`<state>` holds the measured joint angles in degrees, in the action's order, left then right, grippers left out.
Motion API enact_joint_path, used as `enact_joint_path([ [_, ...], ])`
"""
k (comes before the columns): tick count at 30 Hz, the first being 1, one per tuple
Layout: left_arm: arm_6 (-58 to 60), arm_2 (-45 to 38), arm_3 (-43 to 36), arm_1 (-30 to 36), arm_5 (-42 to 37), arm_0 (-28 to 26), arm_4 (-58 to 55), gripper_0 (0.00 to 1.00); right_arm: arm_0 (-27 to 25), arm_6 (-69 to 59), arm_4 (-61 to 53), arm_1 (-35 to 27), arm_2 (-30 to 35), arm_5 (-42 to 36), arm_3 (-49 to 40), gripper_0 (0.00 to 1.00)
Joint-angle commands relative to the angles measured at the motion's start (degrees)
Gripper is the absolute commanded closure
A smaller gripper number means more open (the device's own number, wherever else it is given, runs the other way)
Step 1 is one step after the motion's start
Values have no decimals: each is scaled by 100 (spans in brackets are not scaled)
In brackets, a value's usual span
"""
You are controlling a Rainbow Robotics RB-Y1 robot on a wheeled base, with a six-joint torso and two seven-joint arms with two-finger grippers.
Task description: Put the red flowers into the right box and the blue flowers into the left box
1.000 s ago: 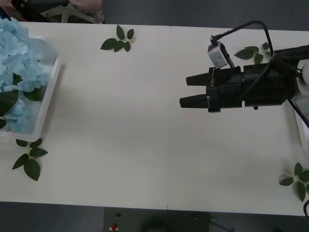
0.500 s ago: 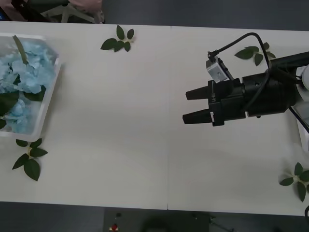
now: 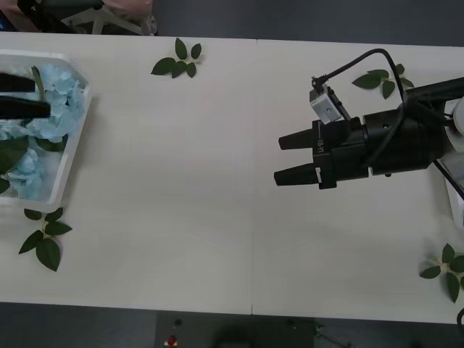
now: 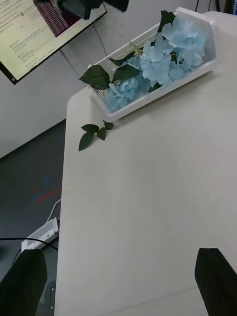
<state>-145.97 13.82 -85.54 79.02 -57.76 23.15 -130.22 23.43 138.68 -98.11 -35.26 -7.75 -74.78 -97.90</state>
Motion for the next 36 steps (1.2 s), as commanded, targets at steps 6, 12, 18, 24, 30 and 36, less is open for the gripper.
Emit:
enact_joint_path([
  [6, -221, -55, -2371, -880, 2111, -988, 779, 4, 118, 168, -24, 98, 28, 236, -203, 12],
  [12, -213, 903, -3865, -713, 3833, -1515, 1535, 3, 118, 168, 11, 107, -33, 298, -203, 12],
  [18, -204, 1229, -4471, -396, 4141, -1462, 1596, 3, 118, 168, 11, 151, -33, 298, -203, 12],
  [24, -195, 1255, -4164, -765, 3121, -926, 1711, 3, 118, 168, 90, 177, -33, 298, -203, 12],
  [30, -204, 956, -3900, -1275, 2295, -891, 2185, 4, 118, 168, 90, 203, -33, 298, -203, 12],
  [36, -204, 982, -3883, -1521, 2278, -952, 2466, 3, 118, 124, 134, 203, -33, 298, -203, 12],
])
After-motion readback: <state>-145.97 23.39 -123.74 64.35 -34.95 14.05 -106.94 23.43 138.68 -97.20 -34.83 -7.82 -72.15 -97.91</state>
